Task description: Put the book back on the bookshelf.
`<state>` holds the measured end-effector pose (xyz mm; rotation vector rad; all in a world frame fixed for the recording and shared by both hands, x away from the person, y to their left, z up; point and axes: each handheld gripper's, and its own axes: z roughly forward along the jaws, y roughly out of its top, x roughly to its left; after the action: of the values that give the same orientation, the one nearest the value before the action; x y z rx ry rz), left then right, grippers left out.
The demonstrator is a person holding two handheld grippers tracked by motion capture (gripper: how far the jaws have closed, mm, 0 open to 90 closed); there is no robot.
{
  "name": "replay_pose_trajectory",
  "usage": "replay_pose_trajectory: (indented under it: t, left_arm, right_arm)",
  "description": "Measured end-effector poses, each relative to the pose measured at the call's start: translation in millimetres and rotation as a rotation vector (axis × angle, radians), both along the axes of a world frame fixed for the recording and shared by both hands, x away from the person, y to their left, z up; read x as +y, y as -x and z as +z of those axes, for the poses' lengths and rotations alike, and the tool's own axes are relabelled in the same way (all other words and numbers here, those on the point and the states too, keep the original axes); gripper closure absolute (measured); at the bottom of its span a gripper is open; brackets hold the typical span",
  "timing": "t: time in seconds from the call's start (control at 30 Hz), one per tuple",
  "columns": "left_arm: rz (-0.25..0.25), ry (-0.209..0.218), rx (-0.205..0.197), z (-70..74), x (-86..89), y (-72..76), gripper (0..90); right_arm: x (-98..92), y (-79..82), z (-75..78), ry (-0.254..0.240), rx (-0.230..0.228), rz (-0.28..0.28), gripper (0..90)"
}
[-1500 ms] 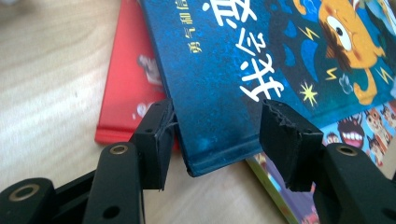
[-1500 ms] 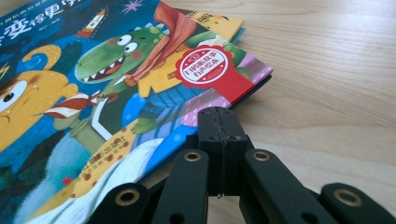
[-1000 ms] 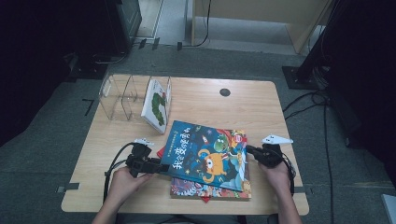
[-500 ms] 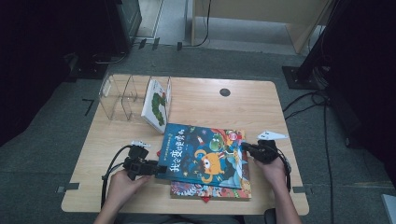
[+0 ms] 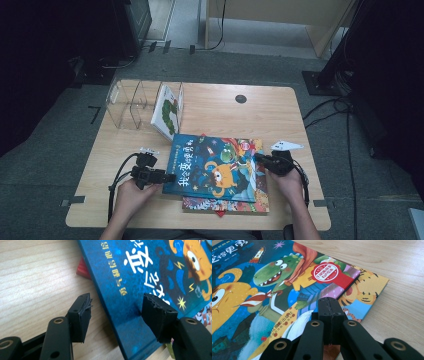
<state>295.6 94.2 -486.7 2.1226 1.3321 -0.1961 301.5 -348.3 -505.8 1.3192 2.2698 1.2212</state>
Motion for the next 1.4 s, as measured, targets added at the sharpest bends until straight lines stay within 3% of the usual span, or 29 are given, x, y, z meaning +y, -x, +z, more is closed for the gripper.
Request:
replay_pose_trajectory:
  t: [0.27,0.43,0.57,0.67,0.87,1.03,1.13,1.23,1.3,1.4]
  left_arm:
    - [-0.025,0.036,0.032,-4.3,-7.5,-8.7,39.1]
    - [-0.006,0.064,0.094,-7.2,-10.6,-15.8,37.2]
    - [0.000,0.050,0.095,2.5,-11.9,-15.7,38.6]
    - [-0.007,0.069,0.073,17.0,-10.2,-14.0,41.9]
    - [-0.051,0.128,0.084,49.9,-8.7,-17.5,50.3]
    - [-0.067,0.124,0.080,86.7,-9.1,-28.8,55.6]
    - [-0.074,0.110,0.084,103.3,-11.9,-37.9,56.9]
    - [-0.097,0.130,0.103,115.6,-16.1,-47.0,60.7]
    - [-0.119,0.109,0.096,126.1,-24.9,-52.2,63.3]
    - [-0.141,0.114,0.080,142.2,-27.2,-59.6,69.1]
  right_arm:
    - [1.1,8.0,0.0,0.002,0.001,0.005,90.0]
    - [2.5,14.5,0.4,0.007,0.002,0.006,90.0]
    - [2.2,17.3,0.6,0.007,0.007,0.015,90.0]
    - [1.9,19.3,0.7,0.002,0.015,0.015,90.0]
    - [2.5,21.8,0.8,0.005,0.010,0.025,90.0]
    - [9.4,20.7,-0.2,-0.012,0.016,0.054,90.0]
    - [17.3,19.1,-0.4,-0.015,0.013,0.073,90.0]
    - [25.5,17.7,-1.1,-0.030,0.016,0.093,90.0]
    - [34.5,16.9,-2.3,-0.058,0.017,0.133,90.0]
    - [51.9,17.4,-0.2,0.000,-0.015,0.164,90.0]
